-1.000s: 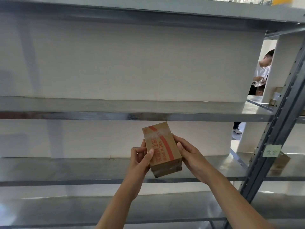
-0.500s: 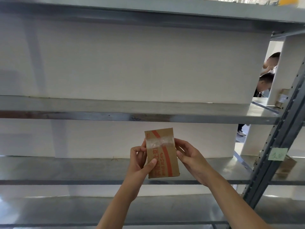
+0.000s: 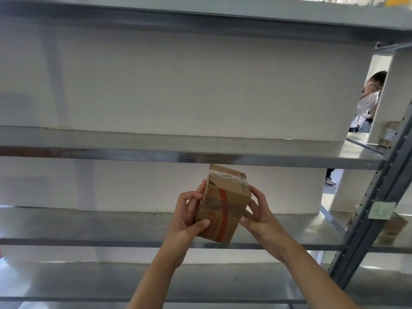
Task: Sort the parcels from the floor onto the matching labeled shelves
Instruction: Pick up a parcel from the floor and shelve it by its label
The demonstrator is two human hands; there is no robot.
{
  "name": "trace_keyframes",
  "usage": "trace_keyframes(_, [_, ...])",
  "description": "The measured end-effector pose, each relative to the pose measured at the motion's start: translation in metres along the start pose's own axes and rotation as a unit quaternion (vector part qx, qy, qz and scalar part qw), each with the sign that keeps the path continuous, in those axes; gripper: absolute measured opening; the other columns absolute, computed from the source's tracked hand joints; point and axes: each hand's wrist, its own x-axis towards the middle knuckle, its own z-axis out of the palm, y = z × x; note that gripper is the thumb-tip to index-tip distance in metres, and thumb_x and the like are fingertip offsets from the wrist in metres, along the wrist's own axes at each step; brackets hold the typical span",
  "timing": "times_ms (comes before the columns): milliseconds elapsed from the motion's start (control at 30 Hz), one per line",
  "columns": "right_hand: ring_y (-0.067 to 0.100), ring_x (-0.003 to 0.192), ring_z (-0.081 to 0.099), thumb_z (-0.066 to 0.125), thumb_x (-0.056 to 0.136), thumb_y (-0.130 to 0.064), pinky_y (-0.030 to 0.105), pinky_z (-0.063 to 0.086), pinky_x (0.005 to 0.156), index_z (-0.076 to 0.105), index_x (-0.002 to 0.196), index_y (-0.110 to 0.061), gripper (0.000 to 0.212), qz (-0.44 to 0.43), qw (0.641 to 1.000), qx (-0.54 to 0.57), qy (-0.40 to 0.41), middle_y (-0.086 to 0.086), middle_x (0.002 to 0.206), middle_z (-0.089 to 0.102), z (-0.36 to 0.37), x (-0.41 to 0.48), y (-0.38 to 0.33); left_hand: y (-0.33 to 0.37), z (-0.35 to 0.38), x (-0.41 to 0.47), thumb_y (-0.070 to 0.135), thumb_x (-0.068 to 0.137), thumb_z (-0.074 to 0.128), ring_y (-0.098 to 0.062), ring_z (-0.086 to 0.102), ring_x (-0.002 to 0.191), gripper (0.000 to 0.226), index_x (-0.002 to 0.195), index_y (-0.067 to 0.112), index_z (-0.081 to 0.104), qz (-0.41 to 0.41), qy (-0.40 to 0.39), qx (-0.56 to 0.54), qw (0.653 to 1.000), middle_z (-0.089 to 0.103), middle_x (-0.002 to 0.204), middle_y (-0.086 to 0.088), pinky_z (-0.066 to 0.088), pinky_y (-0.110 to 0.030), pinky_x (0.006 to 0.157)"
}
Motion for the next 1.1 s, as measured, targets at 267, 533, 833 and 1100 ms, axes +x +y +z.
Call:
trace_keyframes(267, [0.008,0.143,0.043,0.089,0.073,-0.027,0.052,0.028,0.123,0.042,0.146,-0.042,0.088,0.009,0.998,-0.053,-0.027,-0.017,0.147,0.054,0.001,-0.004,0.001,-0.009,-0.011,-0.007,-0.025,0.091,0.046,-0.023,0.060,0.116,0.053,0.126,0.014,0.035,-0.036,-0.010,-0.004,0.999,0.061,0.138,-0.006,0.053,-0.052,0.093])
trace_keyframes(533, [0.016,0.130,0.055,0.089,0.068,-0.037,0.030,0.054,0.093,0.044,0.142,-0.048,0.087,-0.002,0.997,-0.065,0.046,-0.008,0.139,0.058,0.008,-0.002,-0.006,-0.009,0.001,-0.003,0.003,0.098,0.055,-0.029,0.062,0.122,0.051,0.138,0.026,0.034,-0.023,0.059,0.021,0.998,0.068,0.130,-0.009,0.053,-0.048,0.102])
trace_keyframes(833, [0.011,0.117,0.065,0.064,0.094,-0.036,0.029,0.055,0.083,0.050,0.138,-0.055,0.049,-0.035,0.994,-0.069,0.072,-0.016,0.122,0.072,0.008,-0.004,-0.020,-0.010,0.014,0.003,0.011,0.098,0.056,-0.029,0.069,0.112,0.042,0.127,0.037,0.041,-0.003,0.144,-0.006,0.989,0.067,0.130,-0.004,0.060,-0.044,0.084])
trace_keyframes(1100, [0.015,0.119,0.067,0.051,0.104,-0.019,0.037,0.056,0.096,0.063,0.134,-0.031,0.035,-0.015,0.995,-0.008,0.098,-0.006,0.124,0.074,-0.002,-0.005,-0.017,-0.012,0.015,0.004,0.006,0.103,0.049,-0.025,0.073,0.103,0.026,0.122,0.022,0.057,0.016,0.181,0.038,0.983,0.072,0.118,0.006,0.062,-0.034,0.065])
